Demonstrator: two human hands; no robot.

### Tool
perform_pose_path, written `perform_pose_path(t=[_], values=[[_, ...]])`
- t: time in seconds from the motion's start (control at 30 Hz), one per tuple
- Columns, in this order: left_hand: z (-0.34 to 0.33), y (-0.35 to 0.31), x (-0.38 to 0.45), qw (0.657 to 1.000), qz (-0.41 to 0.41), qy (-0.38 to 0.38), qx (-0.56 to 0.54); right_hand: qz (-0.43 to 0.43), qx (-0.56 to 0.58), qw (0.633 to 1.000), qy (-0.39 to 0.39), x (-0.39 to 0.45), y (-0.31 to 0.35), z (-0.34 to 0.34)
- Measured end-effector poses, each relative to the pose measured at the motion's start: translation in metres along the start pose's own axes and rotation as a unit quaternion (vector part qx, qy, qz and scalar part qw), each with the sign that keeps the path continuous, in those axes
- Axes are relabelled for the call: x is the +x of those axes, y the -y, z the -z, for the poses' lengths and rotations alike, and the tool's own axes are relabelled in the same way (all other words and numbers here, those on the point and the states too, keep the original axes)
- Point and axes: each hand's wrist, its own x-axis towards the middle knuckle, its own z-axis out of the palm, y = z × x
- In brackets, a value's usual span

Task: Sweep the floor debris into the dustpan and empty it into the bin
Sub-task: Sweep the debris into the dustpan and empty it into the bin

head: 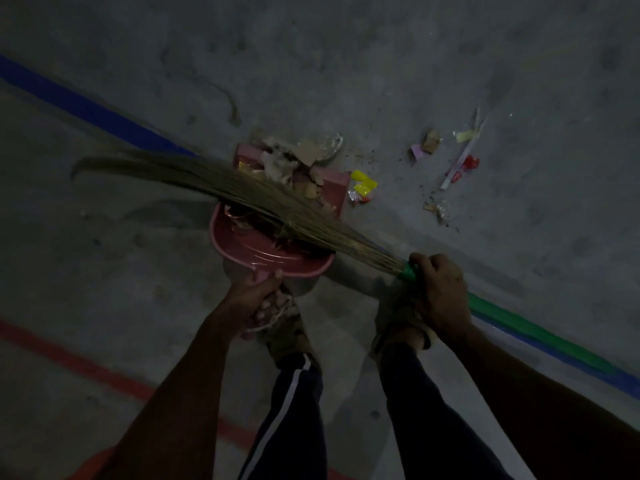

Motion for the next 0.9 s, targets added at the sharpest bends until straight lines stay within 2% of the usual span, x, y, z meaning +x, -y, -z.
perform_pose_path(t=[0.13, 0.23, 0.4, 0.5, 0.67, 0.9], values=[[-0.009, -0.029, -0.025, 0.999, -0.011, 0.026, -0.032, -0.010, 0.048, 0.999, -0.021, -0.004, 0.017, 0.034], [-0.014, -0.054, -0.060, 0.998, -0.045, 0.007, -0.038, -0.002, 0.074, 0.996, -0.054, -0.014, 0.034, 0.070], [-0.017, -0.088, -0.141, 0.998, -0.057, -0.001, -0.023, -0.001, 0.101, 0.991, -0.084, -0.054, 0.069, 0.141], [-0.022, -0.109, -0.214, 0.998, -0.057, 0.027, -0.016, -0.010, 0.101, 0.992, -0.068, -0.102, 0.092, 0.194], [-0.029, -0.134, -0.347, 0.998, -0.064, 0.014, 0.019, -0.040, 0.128, 0.989, -0.062, -0.207, 0.125, 0.276], [-0.018, -0.136, -0.493, 0.996, -0.090, -0.006, 0.012, -0.001, 0.144, 0.984, -0.102, -0.335, 0.175, 0.356]])
